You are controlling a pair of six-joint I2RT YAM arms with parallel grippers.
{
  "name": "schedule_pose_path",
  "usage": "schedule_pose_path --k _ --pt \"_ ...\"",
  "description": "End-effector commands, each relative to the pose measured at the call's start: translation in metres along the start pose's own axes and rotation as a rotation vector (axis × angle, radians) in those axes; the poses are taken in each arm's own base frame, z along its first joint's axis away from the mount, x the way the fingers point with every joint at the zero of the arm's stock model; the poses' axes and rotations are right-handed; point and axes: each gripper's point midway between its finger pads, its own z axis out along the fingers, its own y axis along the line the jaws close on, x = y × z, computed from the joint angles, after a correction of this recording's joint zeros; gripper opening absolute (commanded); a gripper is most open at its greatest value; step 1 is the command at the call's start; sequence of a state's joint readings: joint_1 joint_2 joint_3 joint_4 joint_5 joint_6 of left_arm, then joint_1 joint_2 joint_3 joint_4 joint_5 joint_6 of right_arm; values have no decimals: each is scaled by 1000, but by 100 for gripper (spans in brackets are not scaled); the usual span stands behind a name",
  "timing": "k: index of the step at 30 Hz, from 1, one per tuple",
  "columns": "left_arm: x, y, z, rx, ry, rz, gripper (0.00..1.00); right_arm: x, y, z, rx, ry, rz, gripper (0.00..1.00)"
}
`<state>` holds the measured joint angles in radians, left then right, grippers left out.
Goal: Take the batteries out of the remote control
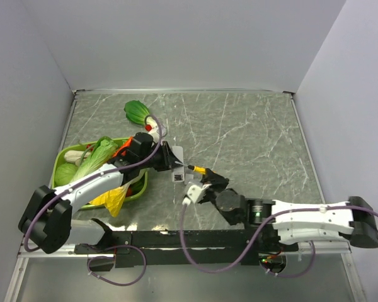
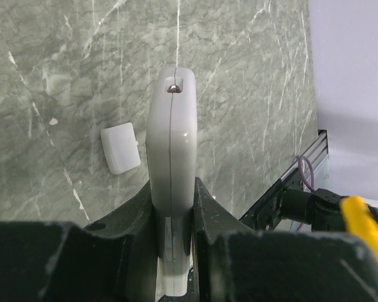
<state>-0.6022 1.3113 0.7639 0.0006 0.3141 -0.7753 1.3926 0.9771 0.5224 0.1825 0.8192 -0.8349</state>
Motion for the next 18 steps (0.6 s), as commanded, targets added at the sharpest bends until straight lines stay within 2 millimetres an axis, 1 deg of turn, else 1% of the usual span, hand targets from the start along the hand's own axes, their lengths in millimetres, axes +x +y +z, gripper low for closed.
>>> schedule_pose_path --k 1,2,3,4,5,7,8,9,11,15,16,18 --pt "-32 -21 -19 32 -96 51 1 -11 13 -18 -232 -44 320 0" --pt "-35 -24 -23 36 -107 57 1 -14 10 -19 -245 -47 381 0" --pt "-40 -26 -26 39 -120 68 1 -15 12 -22 -261 -24 484 0" --pt "-43 -27 -29 36 -129 73 1 -24 8 -25 -286 -29 536 0" --pt "-48 -30 -34 40 -144 79 1 -24 17 -31 -353 -9 600 0" --pt "-50 -35 -39 68 -148 91 1 -30 23 -36 -415 -20 668 0" --pt "-52 -39 -43 91 -145 93 1 -33 22 -39 -433 -32 728 0" --pt "-51 -40 -46 98 -137 99 1 -34 27 -42 -473 -39 761 0" --pt "-56 -43 -52 101 -144 108 1 -33 23 -45 -483 -51 829 0" --pt "-57 -35 -59 50 -160 126 1 -23 32 -48 -548 5 956 0" --pt "-58 -34 -62 40 -166 133 1 -23 36 -49 -570 15 968 0" --pt "-59 -32 -64 29 -175 160 1 -30 44 -54 -636 21 1014 0"
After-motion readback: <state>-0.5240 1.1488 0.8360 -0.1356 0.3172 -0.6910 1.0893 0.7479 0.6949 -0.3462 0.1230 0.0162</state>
